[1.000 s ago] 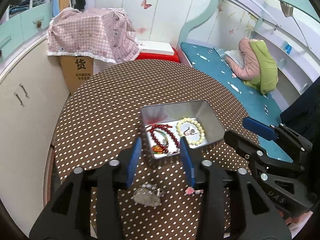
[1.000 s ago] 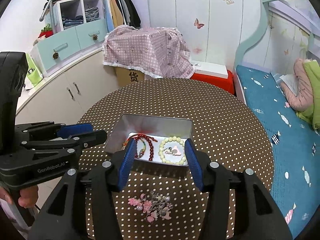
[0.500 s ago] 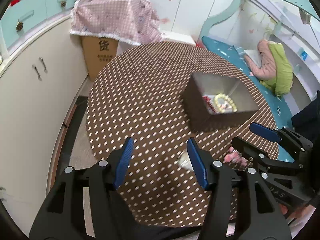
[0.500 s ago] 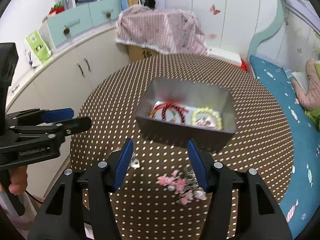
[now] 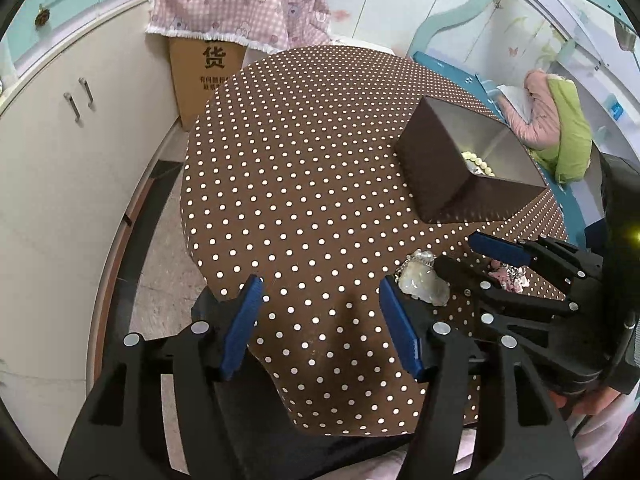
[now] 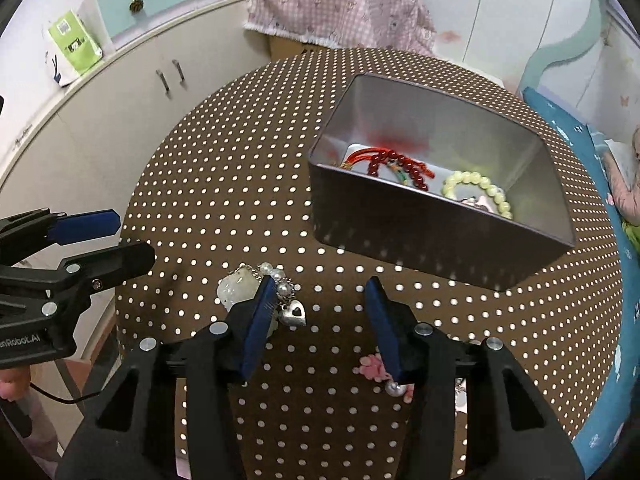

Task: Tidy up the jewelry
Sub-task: 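Move the right gripper to the silver chain with white pendant and grasp, then grasp the pale jade pendant with the left gripper while the right gripper lifts its chain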

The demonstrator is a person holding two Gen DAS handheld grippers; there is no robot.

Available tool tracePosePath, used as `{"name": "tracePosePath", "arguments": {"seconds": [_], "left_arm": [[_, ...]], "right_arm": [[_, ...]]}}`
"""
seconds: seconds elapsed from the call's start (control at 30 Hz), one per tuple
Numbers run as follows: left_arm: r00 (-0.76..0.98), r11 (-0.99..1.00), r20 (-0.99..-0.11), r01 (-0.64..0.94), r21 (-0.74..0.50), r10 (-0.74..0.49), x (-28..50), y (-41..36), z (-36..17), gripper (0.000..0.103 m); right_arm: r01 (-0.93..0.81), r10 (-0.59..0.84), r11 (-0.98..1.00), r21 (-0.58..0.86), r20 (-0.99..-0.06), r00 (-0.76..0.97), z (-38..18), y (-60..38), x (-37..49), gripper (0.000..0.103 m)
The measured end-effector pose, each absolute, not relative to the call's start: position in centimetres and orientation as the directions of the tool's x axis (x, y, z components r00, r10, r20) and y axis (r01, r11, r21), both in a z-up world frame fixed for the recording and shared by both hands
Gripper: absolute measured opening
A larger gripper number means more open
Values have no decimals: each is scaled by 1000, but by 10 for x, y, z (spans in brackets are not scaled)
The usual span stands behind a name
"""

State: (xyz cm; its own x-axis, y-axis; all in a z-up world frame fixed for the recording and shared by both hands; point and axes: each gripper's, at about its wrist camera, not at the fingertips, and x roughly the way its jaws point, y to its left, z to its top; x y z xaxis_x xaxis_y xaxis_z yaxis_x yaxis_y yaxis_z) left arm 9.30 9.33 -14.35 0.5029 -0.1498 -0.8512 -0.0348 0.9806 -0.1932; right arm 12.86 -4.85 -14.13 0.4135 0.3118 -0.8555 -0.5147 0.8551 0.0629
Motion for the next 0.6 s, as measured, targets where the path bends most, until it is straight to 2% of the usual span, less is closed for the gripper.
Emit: {"name": "tracePosePath", "arguments": {"seconds": [0.2,0.27,0.43,0.53,0.6], "left_arm": [[495,978,-855,-44,-204,-156,97,101,-147,65],[493,978,-856,-45,-206,-158,98,101,-148,66],[482,976,-860,-39,-214,-170,101,98,-151,66],[478,975,-859,-21,-219,-183,103,91,-152,66],[472,974,-858,9,-225,-203,104,82,-152,66]], "right_arm": [[-548,336,833,72,-853,399,-143,-44,127,41],[-544,329,836,71,-859,393,-146,-43,131,28],[-578,301,816,3,-856,420,-146,-39,127,23],[-600,322,800,7,-849,419,-147,-37,123,10],[-598,316,802,-1,-848,425,-147,-38,123,8]]}}
